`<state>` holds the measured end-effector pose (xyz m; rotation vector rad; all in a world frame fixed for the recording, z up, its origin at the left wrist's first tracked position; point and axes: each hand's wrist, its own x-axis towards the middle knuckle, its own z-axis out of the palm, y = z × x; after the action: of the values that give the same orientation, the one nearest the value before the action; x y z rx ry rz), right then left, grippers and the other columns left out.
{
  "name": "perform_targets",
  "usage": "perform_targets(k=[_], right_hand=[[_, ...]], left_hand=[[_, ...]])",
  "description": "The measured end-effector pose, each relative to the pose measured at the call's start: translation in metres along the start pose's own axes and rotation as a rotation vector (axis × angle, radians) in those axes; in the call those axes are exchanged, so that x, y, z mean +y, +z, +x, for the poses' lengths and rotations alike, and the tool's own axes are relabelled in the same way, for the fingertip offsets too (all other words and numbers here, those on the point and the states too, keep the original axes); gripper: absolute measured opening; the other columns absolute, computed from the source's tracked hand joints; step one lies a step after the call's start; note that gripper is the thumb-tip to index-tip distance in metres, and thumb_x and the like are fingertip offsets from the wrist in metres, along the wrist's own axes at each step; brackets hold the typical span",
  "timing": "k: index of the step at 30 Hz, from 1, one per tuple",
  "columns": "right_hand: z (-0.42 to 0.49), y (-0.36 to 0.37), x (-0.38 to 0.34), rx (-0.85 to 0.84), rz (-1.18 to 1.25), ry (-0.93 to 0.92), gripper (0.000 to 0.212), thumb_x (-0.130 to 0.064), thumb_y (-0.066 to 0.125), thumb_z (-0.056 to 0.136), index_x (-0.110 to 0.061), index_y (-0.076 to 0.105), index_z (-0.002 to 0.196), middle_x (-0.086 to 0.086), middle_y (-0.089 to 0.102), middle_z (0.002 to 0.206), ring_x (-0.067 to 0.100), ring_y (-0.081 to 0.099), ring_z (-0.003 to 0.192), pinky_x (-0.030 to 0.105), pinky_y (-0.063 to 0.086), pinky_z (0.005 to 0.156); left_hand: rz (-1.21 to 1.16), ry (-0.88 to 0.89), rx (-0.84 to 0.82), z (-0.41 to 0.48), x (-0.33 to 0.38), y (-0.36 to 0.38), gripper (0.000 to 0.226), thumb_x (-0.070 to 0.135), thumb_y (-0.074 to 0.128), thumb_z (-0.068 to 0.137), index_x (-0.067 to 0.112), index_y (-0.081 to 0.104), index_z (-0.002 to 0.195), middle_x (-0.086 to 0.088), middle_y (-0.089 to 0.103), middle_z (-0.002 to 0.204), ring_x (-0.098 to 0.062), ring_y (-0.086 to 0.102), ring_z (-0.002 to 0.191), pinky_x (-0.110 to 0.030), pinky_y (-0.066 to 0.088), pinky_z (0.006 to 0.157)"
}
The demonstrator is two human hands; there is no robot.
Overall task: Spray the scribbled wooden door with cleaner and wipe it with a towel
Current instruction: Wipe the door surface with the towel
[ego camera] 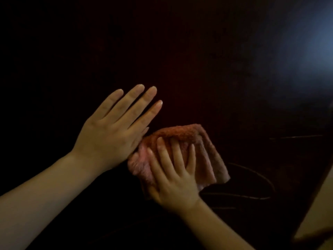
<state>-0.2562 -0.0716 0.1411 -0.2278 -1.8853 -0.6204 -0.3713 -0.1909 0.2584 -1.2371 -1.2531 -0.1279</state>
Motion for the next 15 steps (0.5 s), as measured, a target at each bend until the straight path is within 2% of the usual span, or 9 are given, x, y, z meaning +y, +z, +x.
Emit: perform_targets(k=[2,4,6,9,11,15], right_hand=[[-0.011,-0.004,0.028,-0.017,-0.025,-0.148,0.062,-0.049,0.021,0.094,-0.024,0.007,0.149,0.0,-0.005,0.157,0.026,0.004,0.144,0.052,-0.001,0.114],[-0.022,-0.009,0.051,-0.029,-0.027,-0.069,0.059,-0.051,0.019,0.095,-0.029,0.005,0.148,-0.005,-0.006,0.157,0.023,0.001,0.144,0.05,-0.002,0.114],[-0.029,-0.011,0.056,-0.013,0.003,0.237,0.061,-0.051,0.02,0.094,-0.032,-0.001,0.148,-0.008,-0.012,0.156,0.02,-0.006,0.144,0.05,-0.003,0.114],[-0.021,-0.009,0.032,0.045,0.095,0.729,0.074,-0.046,0.032,0.086,-0.033,-0.009,0.147,-0.01,-0.015,0.155,0.015,-0.011,0.143,0.048,-0.007,0.114],[-0.003,-0.009,0.011,0.111,0.187,0.962,0.075,-0.044,0.031,0.084,-0.032,-0.008,0.146,-0.006,-0.009,0.154,0.011,-0.011,0.142,0.043,-0.011,0.114],[0.028,-0.014,-0.018,0.169,0.434,1.311,0.067,-0.052,0.016,0.078,-0.043,-0.013,0.138,-0.019,-0.022,0.149,0.002,-0.023,0.138,0.036,-0.021,0.11]], left_hand=[[-0.019,-0.015,0.002,-0.002,0.001,0.0,0.048,0.026,0.035,0.098,0.01,0.031,0.143,-0.013,0.026,0.149,-0.027,0.023,0.138,-0.04,0.014,0.114],[-0.033,-0.058,0.002,-0.005,0.005,0.0,0.049,0.025,0.036,0.097,0.01,0.03,0.143,-0.013,0.025,0.15,-0.028,0.022,0.139,-0.041,0.013,0.114],[-0.057,-0.122,-0.004,-0.005,0.014,0.0,0.05,0.025,0.034,0.097,0.01,0.027,0.144,-0.014,0.024,0.151,-0.03,0.019,0.139,-0.043,0.011,0.114],[-0.088,-0.208,-0.023,-0.005,0.029,0.0,0.052,0.027,0.032,0.096,0.01,0.023,0.144,-0.016,0.02,0.152,-0.032,0.013,0.141,-0.044,0.003,0.115],[-0.076,-0.205,-0.025,-0.007,0.036,0.003,0.052,0.028,0.032,0.097,0.011,0.022,0.145,-0.018,0.018,0.152,-0.034,0.01,0.141,-0.044,0.001,0.115],[-0.095,-0.126,-0.039,-0.017,0.047,0.008,0.053,0.028,0.033,0.096,0.011,0.024,0.145,-0.018,0.017,0.152,-0.034,0.011,0.141,-0.045,0.004,0.115]])
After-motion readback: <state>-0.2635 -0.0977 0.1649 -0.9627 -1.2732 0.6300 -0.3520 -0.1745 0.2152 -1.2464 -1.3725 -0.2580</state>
